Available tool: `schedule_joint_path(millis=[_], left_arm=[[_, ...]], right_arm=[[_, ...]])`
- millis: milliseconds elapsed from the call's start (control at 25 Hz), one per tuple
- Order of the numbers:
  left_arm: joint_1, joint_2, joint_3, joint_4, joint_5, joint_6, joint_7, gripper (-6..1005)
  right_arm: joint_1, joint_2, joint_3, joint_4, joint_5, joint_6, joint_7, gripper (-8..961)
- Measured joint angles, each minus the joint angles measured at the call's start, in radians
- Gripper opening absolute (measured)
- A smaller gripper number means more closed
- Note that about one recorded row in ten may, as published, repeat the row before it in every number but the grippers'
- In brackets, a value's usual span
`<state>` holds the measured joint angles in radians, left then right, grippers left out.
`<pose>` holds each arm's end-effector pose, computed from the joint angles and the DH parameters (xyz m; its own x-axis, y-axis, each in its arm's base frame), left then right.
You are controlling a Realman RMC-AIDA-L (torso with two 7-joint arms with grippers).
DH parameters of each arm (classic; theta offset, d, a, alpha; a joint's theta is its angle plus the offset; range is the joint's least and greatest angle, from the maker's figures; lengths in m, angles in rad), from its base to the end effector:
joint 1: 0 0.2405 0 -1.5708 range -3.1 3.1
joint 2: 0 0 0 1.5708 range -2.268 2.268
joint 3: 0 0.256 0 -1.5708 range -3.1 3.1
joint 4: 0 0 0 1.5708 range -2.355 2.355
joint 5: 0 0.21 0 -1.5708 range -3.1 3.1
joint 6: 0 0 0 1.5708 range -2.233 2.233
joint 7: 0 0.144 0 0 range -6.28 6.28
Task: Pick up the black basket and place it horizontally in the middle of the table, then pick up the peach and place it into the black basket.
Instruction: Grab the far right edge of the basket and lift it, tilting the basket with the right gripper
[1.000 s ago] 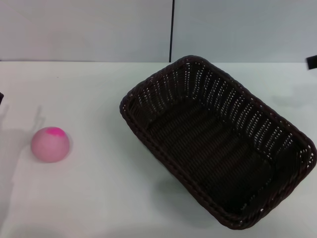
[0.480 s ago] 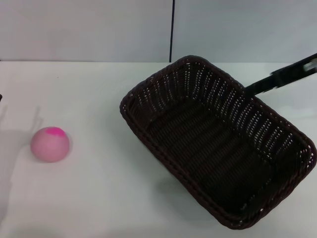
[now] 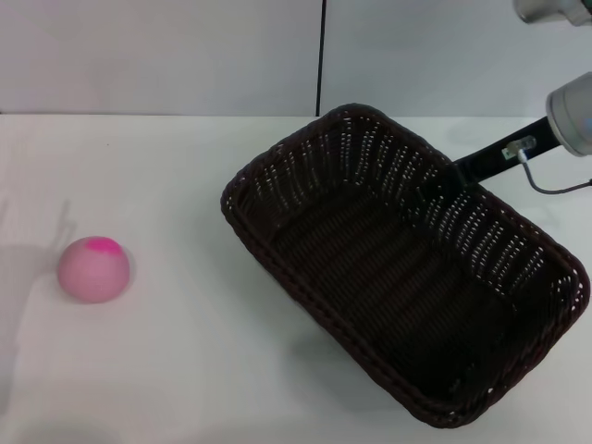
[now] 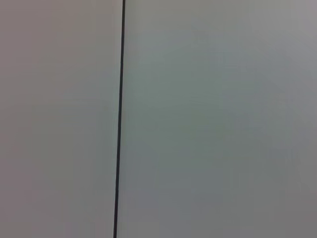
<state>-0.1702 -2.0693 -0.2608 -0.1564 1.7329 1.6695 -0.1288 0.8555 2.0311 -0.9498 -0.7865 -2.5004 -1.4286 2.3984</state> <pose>-0.3533 0.2133 0.0141 0.6745 -0.2672 0.6883 0.7051 -0.0431 -0.7078 0.1993 0.4072 -0.0006 0.6077 -0.7938 -0.0240 -0.7704 -0.5819 -0.2605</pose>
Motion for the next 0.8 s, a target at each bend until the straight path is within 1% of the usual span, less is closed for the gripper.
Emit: schedule_joint_path(millis=[120,440,640,800], left_arm=[[0.004,0.0,0.0,0.0,-0.001,0.0,0.0,784],[0.018,0.0,-0.001,0.0,-0.003,0.003,0.0,779],[0.018,0.0,-0.002,-0.001,-0.001,0.004,0.0,775],[0.018,0.0,-0.002,-0.002,-0.001,0.004,0.0,772]], right_arm=[[-0.002,0.004,-0.001,0.007,0.001,0.013,0.0,689],[-0.008,0.007,0.0,0.01,0.005,0.025,0.005,682],[-0.01,0.009,-0.001,0.01,0.005,0.025,-0.01,470],[-0.014,0.013,-0.001,0.007,0.005,0.026,-0.037,279]])
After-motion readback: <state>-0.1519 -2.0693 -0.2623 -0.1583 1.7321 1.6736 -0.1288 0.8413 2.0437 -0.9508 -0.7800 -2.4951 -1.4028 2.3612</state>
